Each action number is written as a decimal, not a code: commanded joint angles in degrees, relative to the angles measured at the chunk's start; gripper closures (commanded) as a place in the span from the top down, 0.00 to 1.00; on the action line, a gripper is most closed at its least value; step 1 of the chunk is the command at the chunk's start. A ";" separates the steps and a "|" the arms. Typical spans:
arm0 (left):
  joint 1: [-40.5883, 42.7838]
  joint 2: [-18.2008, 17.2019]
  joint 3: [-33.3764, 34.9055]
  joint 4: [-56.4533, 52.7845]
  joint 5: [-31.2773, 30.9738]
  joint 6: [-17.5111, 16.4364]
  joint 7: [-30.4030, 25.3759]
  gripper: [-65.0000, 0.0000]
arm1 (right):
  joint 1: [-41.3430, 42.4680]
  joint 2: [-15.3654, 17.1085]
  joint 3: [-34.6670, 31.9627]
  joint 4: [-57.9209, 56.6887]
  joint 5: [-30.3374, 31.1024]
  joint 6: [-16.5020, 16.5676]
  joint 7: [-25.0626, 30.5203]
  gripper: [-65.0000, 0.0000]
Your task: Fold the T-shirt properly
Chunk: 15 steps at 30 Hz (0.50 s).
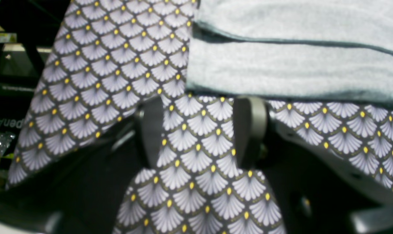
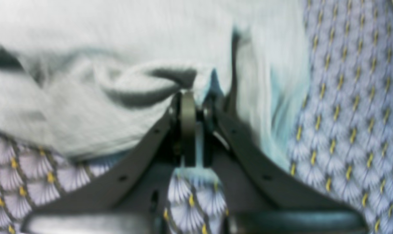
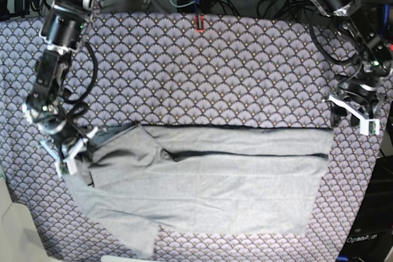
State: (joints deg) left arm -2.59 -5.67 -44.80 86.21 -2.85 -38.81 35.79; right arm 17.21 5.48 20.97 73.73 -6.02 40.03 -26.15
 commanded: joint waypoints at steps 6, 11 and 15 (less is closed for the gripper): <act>-0.79 -0.70 0.00 1.13 -0.80 0.17 -1.46 0.52 | 7.71 -0.07 -4.49 -0.46 0.88 -0.03 -1.50 0.00; -0.79 -0.70 0.00 2.44 -0.80 0.26 -1.46 0.52 | 13.86 0.20 -5.02 -8.02 0.79 -0.03 -1.50 0.00; -0.97 -0.61 0.00 4.99 -0.80 0.35 -1.46 0.52 | 18.00 1.25 -5.02 -13.91 0.79 -0.03 -1.32 0.00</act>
State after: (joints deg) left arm -2.61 -5.63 -44.71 90.02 -2.87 -38.76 35.79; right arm 32.69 6.09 15.94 58.81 -6.22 40.14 -29.39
